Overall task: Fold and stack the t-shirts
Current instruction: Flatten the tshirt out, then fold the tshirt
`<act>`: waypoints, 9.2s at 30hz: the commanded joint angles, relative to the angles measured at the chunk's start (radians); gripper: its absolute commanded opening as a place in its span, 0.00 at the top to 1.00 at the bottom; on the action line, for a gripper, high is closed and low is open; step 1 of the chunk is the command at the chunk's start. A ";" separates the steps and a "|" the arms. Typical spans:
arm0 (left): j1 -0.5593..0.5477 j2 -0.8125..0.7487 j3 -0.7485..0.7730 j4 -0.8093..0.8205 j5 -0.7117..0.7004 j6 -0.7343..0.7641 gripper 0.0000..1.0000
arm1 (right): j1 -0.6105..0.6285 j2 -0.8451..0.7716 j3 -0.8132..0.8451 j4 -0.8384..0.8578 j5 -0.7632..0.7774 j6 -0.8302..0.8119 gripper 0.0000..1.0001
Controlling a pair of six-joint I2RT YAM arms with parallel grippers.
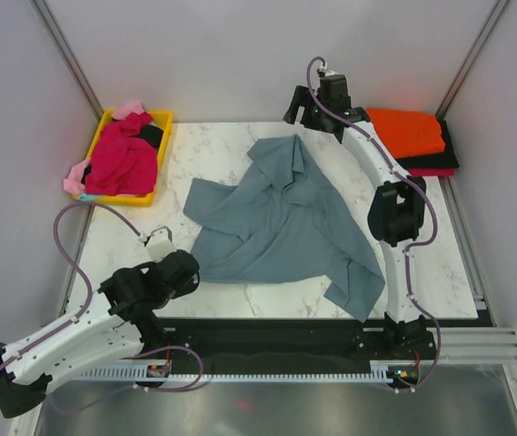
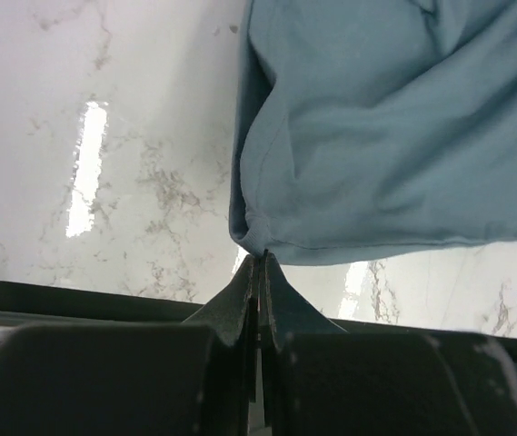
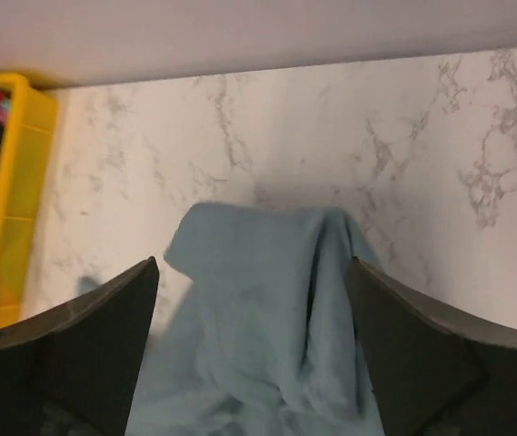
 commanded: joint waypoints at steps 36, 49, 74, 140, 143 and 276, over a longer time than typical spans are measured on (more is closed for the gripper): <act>0.864 0.628 0.322 0.573 0.463 0.420 0.98 | 0.218 -0.966 -1.447 -0.090 0.334 0.363 0.02; 0.888 0.634 0.365 0.555 0.469 0.446 0.98 | -0.106 -0.427 -0.860 -0.098 0.168 0.045 0.02; 0.874 0.569 0.296 0.578 0.478 0.446 0.98 | -0.118 -1.159 -1.588 -0.099 0.073 0.245 0.25; 0.883 0.665 1.176 0.366 0.459 0.888 0.98 | -0.092 -0.794 -0.123 0.070 0.437 -0.155 1.00; 0.903 0.877 1.126 0.384 0.448 0.886 0.98 | -0.096 -0.470 -0.073 0.079 0.392 -0.138 0.99; 0.742 0.848 0.662 0.322 0.495 0.702 0.23 | -0.080 -0.191 -0.520 0.328 0.024 -0.065 0.02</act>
